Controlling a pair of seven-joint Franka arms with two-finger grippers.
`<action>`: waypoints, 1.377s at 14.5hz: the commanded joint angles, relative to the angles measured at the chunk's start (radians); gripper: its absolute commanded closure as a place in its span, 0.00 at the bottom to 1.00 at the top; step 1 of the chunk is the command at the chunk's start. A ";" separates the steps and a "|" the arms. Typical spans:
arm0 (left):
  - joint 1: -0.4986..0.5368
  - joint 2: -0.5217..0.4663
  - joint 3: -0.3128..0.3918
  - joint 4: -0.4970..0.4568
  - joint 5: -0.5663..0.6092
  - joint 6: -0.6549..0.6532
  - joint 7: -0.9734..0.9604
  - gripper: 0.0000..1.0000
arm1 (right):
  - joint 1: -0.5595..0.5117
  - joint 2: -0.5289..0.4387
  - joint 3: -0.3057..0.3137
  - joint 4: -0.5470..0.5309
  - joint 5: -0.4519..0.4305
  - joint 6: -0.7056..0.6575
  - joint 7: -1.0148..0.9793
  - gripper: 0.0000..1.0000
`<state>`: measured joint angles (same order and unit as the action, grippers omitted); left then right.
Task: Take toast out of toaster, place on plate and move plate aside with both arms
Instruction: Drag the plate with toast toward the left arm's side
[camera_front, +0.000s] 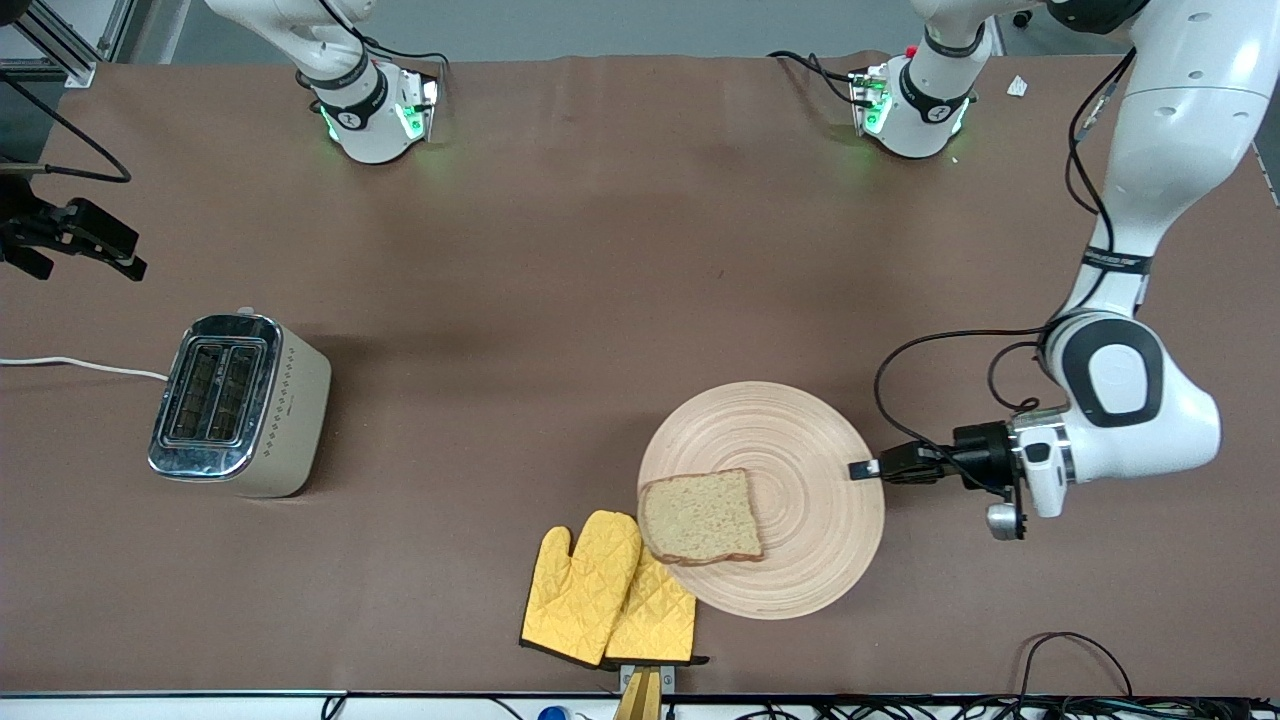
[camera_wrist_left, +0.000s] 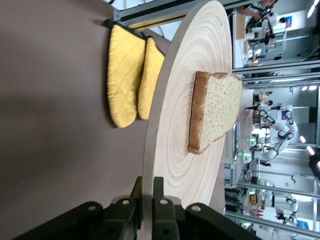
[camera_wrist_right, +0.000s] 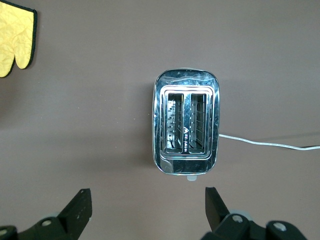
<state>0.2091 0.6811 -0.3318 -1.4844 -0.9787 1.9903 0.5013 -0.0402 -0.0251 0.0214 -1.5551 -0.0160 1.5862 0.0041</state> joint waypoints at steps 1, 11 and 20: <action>0.035 -0.009 -0.006 0.013 0.034 -0.070 -0.009 1.00 | 0.005 0.004 -0.005 0.013 0.015 -0.006 -0.004 0.00; 0.295 0.000 -0.009 0.013 0.127 -0.300 0.086 1.00 | 0.005 0.004 -0.005 0.013 0.015 -0.006 -0.004 0.00; 0.487 0.092 0.022 -0.007 0.299 -0.384 0.238 1.00 | 0.005 0.004 -0.005 0.013 0.015 -0.006 -0.004 0.00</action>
<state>0.6833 0.7600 -0.3135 -1.4950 -0.6876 1.6453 0.7317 -0.0398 -0.0249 0.0214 -1.5550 -0.0160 1.5862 0.0041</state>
